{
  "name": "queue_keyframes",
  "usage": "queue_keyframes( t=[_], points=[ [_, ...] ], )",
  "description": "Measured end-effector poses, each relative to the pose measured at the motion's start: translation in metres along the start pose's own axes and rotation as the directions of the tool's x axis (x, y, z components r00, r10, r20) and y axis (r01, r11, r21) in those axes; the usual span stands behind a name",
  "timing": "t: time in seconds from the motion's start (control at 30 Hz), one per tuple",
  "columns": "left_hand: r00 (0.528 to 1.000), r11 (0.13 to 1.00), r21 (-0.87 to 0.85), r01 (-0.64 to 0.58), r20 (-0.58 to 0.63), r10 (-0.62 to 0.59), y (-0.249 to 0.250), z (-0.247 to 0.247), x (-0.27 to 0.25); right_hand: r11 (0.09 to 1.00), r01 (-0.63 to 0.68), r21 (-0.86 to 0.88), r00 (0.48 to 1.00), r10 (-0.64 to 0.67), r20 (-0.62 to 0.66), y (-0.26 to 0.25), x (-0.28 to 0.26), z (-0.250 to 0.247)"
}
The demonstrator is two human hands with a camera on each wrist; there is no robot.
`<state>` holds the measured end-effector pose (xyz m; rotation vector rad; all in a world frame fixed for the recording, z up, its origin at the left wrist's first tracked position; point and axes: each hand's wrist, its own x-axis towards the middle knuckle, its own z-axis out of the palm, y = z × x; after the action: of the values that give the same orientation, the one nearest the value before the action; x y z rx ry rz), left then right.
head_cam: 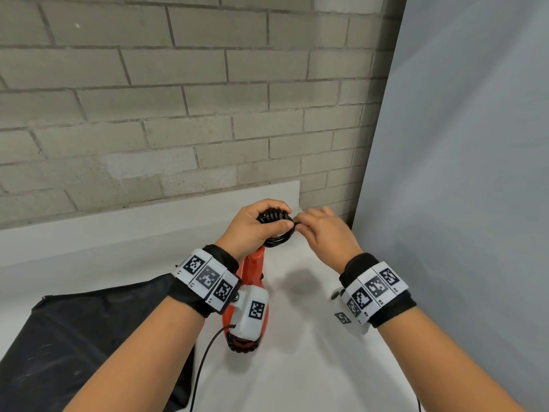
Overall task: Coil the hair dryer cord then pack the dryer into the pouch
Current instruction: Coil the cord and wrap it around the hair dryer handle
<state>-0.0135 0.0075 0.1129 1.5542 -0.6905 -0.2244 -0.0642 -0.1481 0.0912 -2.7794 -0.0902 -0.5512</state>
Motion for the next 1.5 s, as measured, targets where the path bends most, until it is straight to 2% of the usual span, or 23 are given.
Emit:
queue_keyframes(
  t=[0.17,0.33,0.5,0.57,0.67,0.83,0.9,0.97,1.03,1.1,1.27,1.33,1.43,1.5],
  points=[
    [0.999,0.996,-0.085,0.025,-0.026,-0.028,0.006,0.0,-0.003,0.985,0.021,-0.172,0.98,-0.054,-0.19,-0.009,0.003,-0.016],
    [1.0,1.0,0.008,0.003,0.013,-0.003,0.015,-0.005,-0.003,0.95,-0.025,-0.312,0.921,-0.1,-0.378,-0.025,0.0,-0.029],
    [0.992,0.972,0.229,-0.047,0.123,0.019,0.026,-0.007,-0.007,0.936,-0.003,-0.351,0.879,-0.165,-0.448,-0.037,-0.003,-0.042],
    [0.988,0.962,0.268,-0.058,0.154,0.016,0.03,-0.006,-0.01,0.928,-0.002,-0.373,0.864,-0.186,-0.468,-0.04,-0.004,-0.043],
    [0.987,0.966,0.25,-0.073,0.156,0.034,0.032,-0.002,-0.012,0.927,-0.018,-0.375,0.858,-0.179,-0.482,-0.044,-0.007,-0.045],
    [0.996,0.987,0.137,-0.078,0.053,0.071,0.028,0.003,-0.013,0.935,-0.022,-0.354,0.849,-0.169,-0.5,-0.054,-0.013,-0.045],
    [0.998,0.995,0.078,-0.06,-0.016,0.061,0.025,0.002,-0.011,0.97,0.013,-0.244,0.857,-0.137,-0.496,-0.059,-0.017,-0.044],
    [0.995,0.999,0.001,-0.037,-0.089,0.037,0.022,0.0,-0.009,0.996,0.09,0.001,0.878,-0.079,-0.471,-0.062,-0.023,-0.042],
    [0.992,0.997,-0.072,-0.037,-0.127,0.027,0.021,-0.001,-0.008,0.928,0.184,0.325,0.9,-0.026,-0.436,-0.063,-0.027,-0.039],
    [0.99,0.992,-0.119,-0.038,-0.141,0.021,0.02,-0.002,-0.008,0.823,0.213,0.526,0.915,0.02,-0.403,-0.063,-0.029,-0.036],
    [0.989,0.974,-0.225,-0.017,-0.147,-0.017,0.018,-0.005,-0.008,0.628,0.12,0.769,0.978,0.058,-0.2,-0.057,-0.026,-0.034],
    [0.989,0.97,-0.243,-0.016,-0.146,-0.02,0.018,-0.004,-0.008,0.604,0.096,0.791,0.981,0.076,-0.177,-0.055,-0.025,-0.034],
    [0.992,0.952,-0.305,0.003,-0.12,-0.042,0.019,-0.001,-0.009,0.636,0.024,0.772,0.989,0.098,-0.111,-0.051,-0.023,-0.029],
    [0.994,0.936,-0.353,0.023,-0.095,-0.06,0.019,0.003,-0.009,0.556,-0.021,0.831,0.995,0.095,-0.039,-0.05,-0.021,-0.025]
  ],
)
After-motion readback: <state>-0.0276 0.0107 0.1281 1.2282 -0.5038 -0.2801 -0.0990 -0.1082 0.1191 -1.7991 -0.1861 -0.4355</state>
